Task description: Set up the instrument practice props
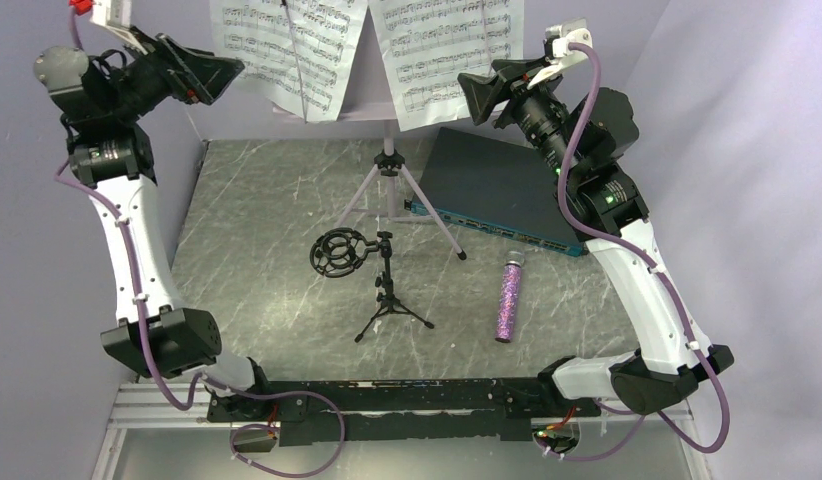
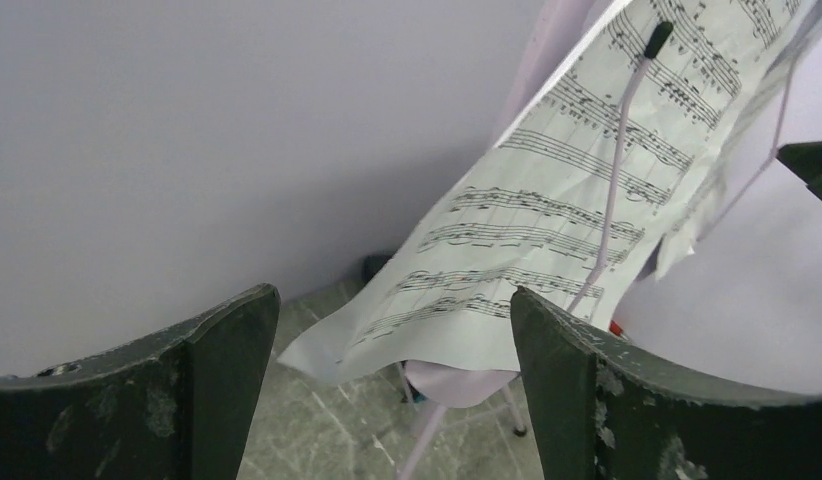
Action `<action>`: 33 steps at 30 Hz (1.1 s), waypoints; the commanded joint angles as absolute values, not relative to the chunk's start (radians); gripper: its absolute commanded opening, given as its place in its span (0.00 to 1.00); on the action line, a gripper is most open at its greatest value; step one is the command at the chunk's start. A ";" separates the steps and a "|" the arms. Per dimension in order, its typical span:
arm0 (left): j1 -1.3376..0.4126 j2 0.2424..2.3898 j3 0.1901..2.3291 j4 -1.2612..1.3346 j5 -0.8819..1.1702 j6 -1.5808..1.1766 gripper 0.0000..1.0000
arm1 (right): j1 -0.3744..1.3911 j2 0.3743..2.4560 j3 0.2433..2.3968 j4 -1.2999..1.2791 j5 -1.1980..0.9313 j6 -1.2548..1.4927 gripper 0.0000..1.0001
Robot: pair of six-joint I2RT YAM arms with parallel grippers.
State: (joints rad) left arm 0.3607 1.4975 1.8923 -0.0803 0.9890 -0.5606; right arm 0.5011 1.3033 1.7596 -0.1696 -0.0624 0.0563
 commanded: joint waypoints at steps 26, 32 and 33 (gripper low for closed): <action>0.133 1.306 1.716 -0.358 0.730 -0.325 0.89 | 0.507 1.287 1.740 -0.157 -0.077 0.064 0.68; 0.132 1.232 1.652 -0.370 0.573 -0.302 0.94 | 0.506 1.262 1.704 -0.180 -0.044 0.067 0.86; 0.132 1.224 1.642 -0.371 0.562 -0.300 0.94 | 0.506 1.253 1.696 -0.187 -0.037 0.067 0.88</action>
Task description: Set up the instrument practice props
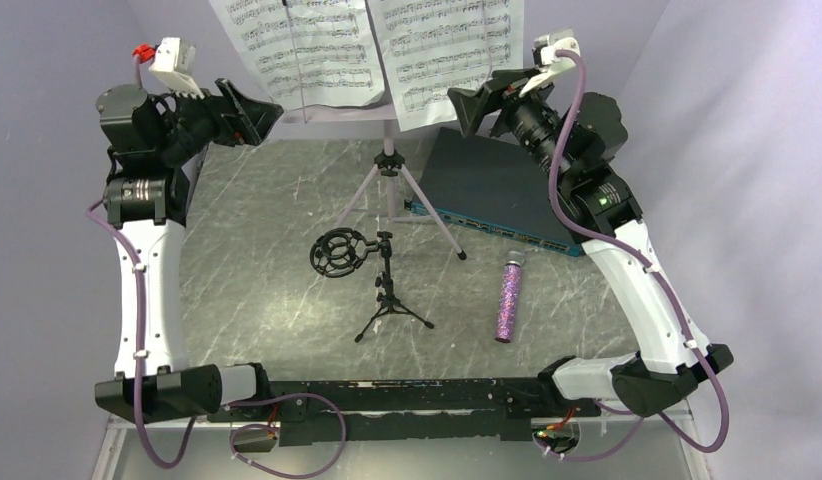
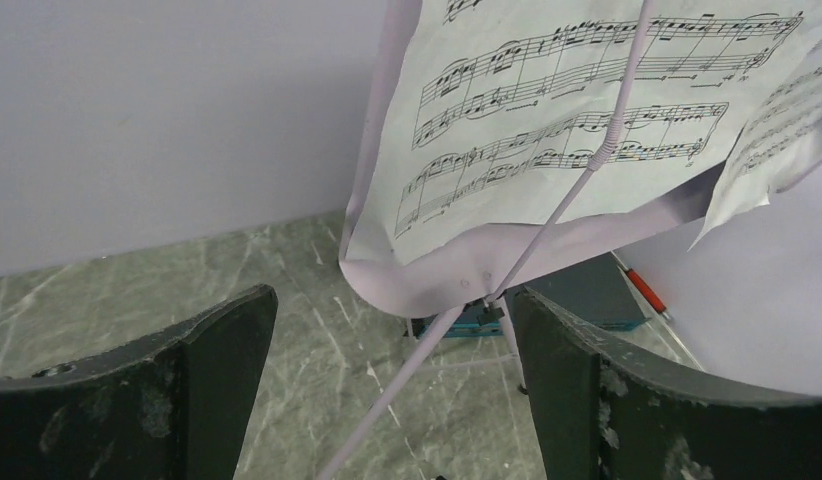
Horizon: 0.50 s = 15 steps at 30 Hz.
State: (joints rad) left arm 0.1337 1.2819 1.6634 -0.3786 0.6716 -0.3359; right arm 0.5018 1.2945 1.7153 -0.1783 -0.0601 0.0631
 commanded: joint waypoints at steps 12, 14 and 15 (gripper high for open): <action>0.133 1.090 1.423 -0.363 0.395 -0.276 0.94 | 0.506 1.056 1.529 -0.342 0.228 0.057 0.98; 0.133 1.064 1.382 -0.367 0.351 -0.273 0.94 | 0.507 1.032 1.476 -0.384 0.260 0.058 0.99; 0.133 1.049 1.355 -0.367 0.324 -0.276 0.94 | 0.507 1.023 1.448 -0.407 0.275 0.056 0.98</action>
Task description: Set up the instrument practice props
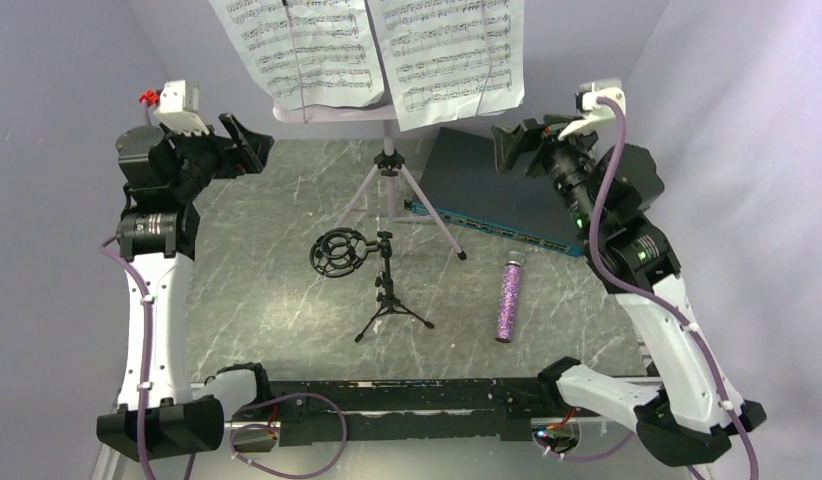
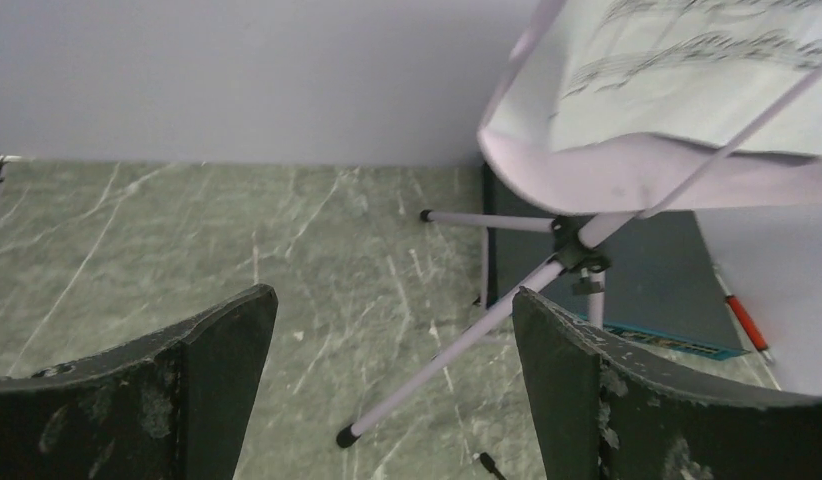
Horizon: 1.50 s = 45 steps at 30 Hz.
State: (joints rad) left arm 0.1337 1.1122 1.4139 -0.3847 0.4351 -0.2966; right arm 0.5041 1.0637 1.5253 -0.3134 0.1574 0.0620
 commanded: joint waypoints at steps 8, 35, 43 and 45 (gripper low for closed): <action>0.132 0.968 1.177 -0.413 0.137 -0.335 0.94 | 0.505 0.981 1.231 -0.577 0.392 0.121 0.99; 0.133 1.122 0.993 -0.501 0.246 -0.413 0.94 | 0.193 1.397 0.822 -0.498 0.108 0.456 0.76; 0.133 1.126 1.006 -0.482 0.286 -0.423 0.94 | 0.184 1.479 0.829 -0.456 0.098 0.455 0.13; 0.132 1.127 1.020 -0.488 0.286 -0.421 0.94 | 0.184 1.474 0.830 -0.459 0.107 0.451 0.06</action>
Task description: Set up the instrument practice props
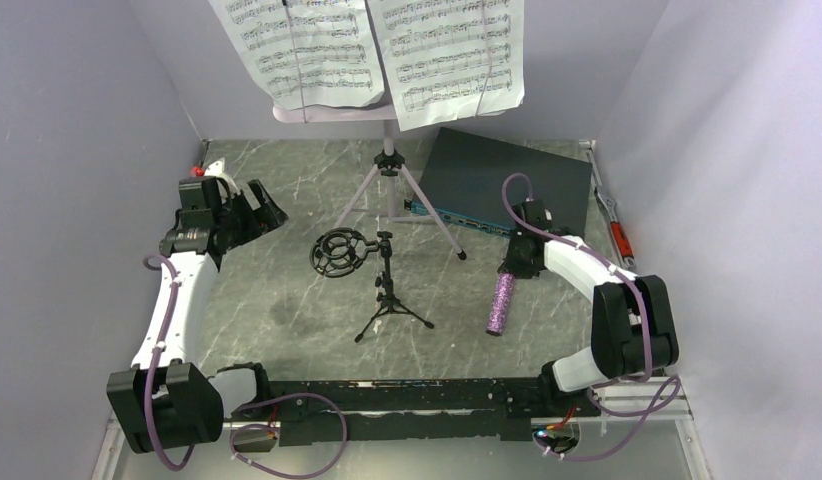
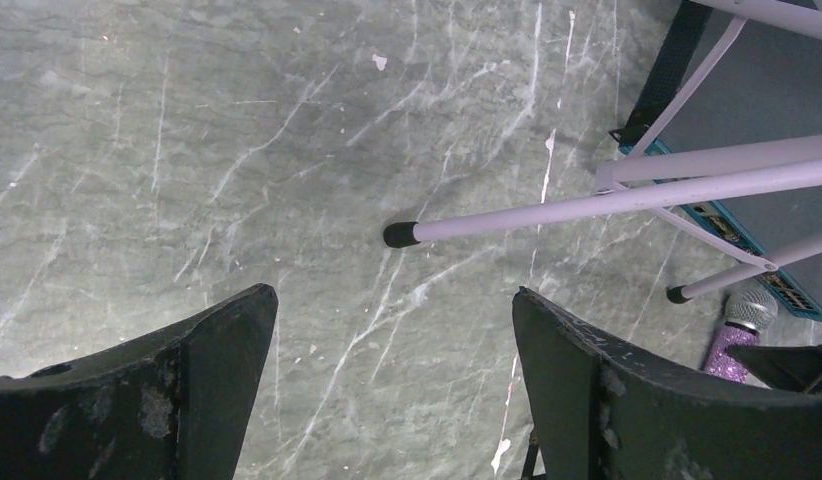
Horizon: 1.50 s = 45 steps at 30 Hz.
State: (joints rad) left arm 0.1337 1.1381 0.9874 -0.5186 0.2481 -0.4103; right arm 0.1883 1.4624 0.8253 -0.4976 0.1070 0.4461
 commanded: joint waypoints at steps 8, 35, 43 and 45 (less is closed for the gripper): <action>0.133 1.112 1.031 -0.481 0.280 -0.424 0.94 | 0.184 1.343 0.851 -0.464 0.107 0.422 0.00; 0.132 0.994 0.970 -0.348 0.383 -0.449 0.94 | 0.186 0.667 0.735 0.022 -0.432 0.247 0.00; 0.132 0.988 0.970 -0.352 0.377 -0.462 0.94 | 0.186 0.680 0.830 0.019 -0.535 0.240 0.00; 0.132 0.989 0.967 -0.358 0.374 -0.460 0.94 | 0.191 0.705 0.858 0.035 -0.582 0.254 0.00</action>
State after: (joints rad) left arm 0.1337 1.0100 0.9730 -0.3847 0.3664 -0.4469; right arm 0.1883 0.6708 0.7589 -0.0734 -0.4717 0.2527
